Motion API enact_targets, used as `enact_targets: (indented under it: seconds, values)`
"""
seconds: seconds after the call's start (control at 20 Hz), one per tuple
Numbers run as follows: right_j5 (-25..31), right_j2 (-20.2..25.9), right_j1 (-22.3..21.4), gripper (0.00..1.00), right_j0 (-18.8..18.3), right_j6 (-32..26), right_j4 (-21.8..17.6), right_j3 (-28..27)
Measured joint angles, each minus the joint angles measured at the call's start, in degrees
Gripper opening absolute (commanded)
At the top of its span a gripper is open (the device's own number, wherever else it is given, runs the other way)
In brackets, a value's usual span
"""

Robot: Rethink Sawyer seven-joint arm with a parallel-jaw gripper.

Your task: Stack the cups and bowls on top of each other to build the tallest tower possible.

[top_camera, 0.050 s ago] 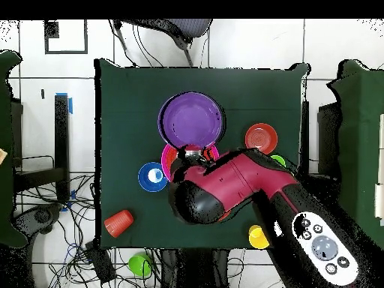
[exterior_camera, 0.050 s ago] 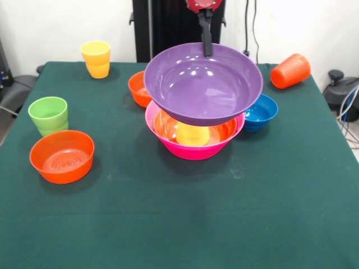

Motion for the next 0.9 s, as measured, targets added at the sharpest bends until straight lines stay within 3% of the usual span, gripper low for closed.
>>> enact_targets:
  seconds: [0.9]
  values:
    - [0.0,0.0,-0.1,0.00,-2.3,0.0,0.0,3.3]
